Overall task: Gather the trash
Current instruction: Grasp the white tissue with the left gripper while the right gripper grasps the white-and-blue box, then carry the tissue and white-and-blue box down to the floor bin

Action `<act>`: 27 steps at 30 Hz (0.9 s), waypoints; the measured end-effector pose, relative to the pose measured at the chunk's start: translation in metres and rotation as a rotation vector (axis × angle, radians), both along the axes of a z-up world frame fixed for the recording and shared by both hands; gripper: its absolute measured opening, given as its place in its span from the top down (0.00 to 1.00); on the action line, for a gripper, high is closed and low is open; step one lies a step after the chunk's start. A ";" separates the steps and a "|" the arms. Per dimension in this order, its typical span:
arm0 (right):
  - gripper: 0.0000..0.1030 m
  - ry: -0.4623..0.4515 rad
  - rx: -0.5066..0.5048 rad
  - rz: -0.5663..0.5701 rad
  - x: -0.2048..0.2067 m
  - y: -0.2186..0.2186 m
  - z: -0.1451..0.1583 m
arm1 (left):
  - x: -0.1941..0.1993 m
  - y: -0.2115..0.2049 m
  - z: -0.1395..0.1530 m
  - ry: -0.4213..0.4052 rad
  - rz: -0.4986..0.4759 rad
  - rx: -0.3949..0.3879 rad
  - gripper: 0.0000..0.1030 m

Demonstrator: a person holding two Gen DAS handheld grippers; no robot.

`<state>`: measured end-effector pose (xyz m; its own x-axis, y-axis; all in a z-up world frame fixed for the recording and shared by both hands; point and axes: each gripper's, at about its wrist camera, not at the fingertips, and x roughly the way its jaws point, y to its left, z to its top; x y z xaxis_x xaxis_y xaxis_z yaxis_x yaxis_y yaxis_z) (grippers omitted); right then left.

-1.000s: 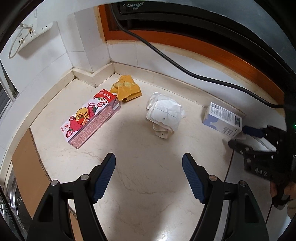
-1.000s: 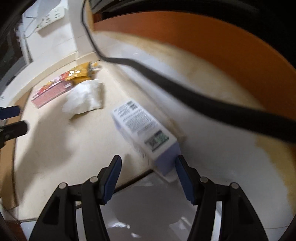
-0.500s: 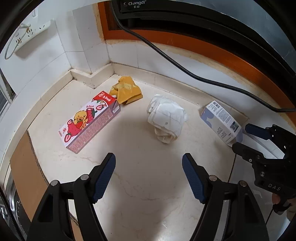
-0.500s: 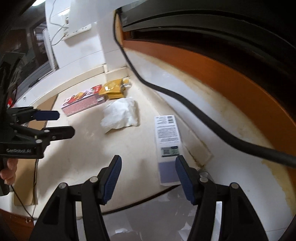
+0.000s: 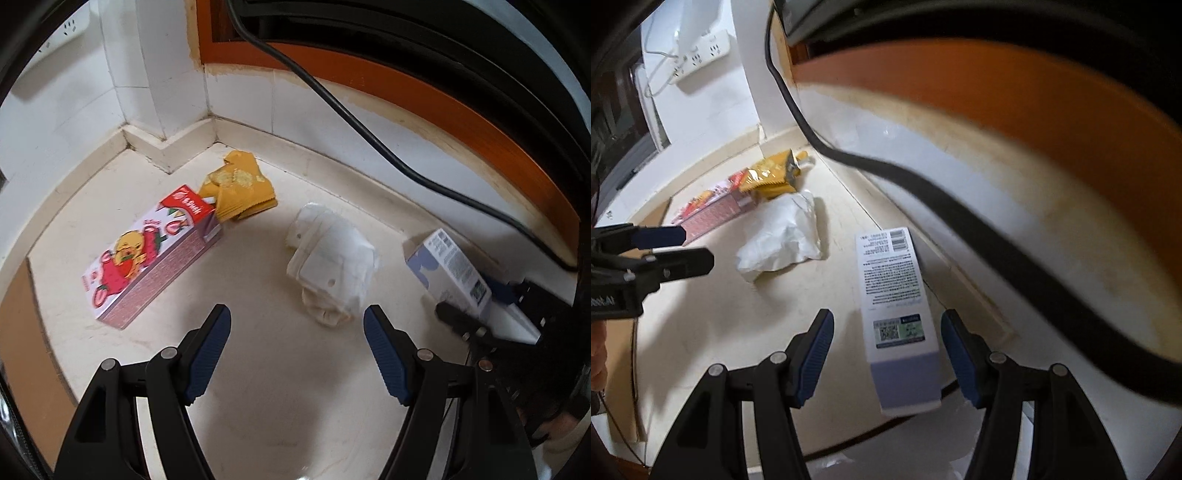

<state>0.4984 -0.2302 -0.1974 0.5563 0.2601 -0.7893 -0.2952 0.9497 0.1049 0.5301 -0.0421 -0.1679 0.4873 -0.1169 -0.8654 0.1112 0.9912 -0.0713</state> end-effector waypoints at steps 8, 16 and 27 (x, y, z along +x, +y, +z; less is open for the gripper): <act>0.66 -0.020 -0.034 0.000 -0.001 0.007 -0.005 | 0.031 -0.007 -0.010 0.039 0.016 -0.111 0.29; 0.66 -0.031 -0.030 -0.010 -0.005 0.008 -0.009 | 0.049 -0.030 -0.027 0.049 0.048 -0.029 0.29; 0.66 -0.036 -0.030 -0.015 -0.011 0.006 -0.009 | 0.042 -0.033 -0.031 -0.005 0.088 -0.029 0.60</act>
